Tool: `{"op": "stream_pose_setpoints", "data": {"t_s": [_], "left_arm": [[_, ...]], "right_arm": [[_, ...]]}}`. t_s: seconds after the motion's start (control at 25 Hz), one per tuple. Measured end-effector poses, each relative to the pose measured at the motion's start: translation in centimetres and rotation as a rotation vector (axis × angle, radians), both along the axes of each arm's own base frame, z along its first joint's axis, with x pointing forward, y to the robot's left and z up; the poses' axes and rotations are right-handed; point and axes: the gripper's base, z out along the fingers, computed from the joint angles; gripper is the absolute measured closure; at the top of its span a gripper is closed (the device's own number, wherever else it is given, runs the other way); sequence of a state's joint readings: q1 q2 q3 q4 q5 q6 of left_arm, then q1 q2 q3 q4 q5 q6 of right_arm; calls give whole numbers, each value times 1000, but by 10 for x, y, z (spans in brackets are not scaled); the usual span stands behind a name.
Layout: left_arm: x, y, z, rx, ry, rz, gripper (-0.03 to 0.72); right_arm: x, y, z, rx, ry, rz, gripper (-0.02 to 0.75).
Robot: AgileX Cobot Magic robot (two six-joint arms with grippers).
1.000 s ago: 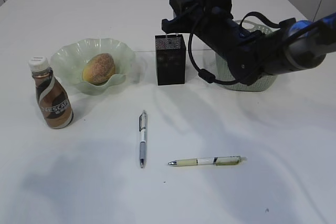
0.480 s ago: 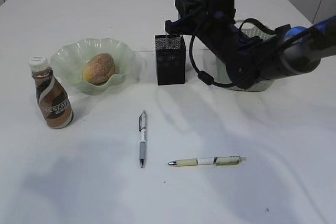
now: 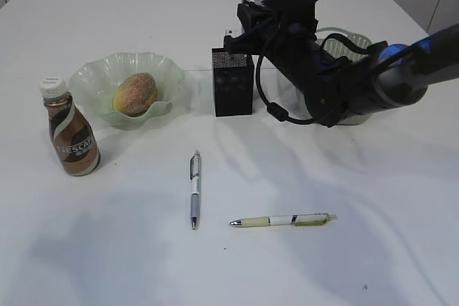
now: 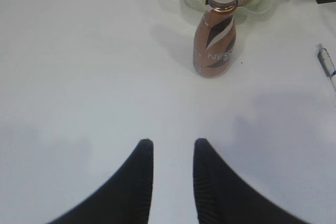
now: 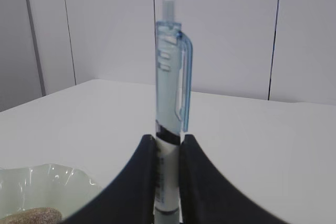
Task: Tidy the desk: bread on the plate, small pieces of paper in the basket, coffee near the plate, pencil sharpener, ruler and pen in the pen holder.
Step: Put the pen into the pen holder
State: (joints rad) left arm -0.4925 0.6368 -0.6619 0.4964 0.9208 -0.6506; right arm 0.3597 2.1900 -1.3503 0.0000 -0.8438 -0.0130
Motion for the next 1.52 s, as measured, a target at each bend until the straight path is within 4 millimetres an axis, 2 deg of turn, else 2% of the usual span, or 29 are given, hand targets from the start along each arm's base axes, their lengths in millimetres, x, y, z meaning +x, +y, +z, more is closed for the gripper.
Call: {"op": "stream_pose_setpoints", "data": {"t_s": [0.48,0.88,1.12,1.16,1.52], "left_arm": [[2,-2,2,-13,-27,-16,510],[3,-4,4,-21,-60,-33,510],[4,-4,5,-21,-68,-37,510],[4,-4,5,-22,-70,-38,510],[4,-4,6,-23,-77,-42,510]], "right_arm": [[0,0,-3,-1,4,0,635],[9,6,14,-20,-42,29,636],[11,9,7,-53,-27,50,636],[13,10,0,-60,-13,51,636],[26,15,-6,-65,-4,49,635]]}}
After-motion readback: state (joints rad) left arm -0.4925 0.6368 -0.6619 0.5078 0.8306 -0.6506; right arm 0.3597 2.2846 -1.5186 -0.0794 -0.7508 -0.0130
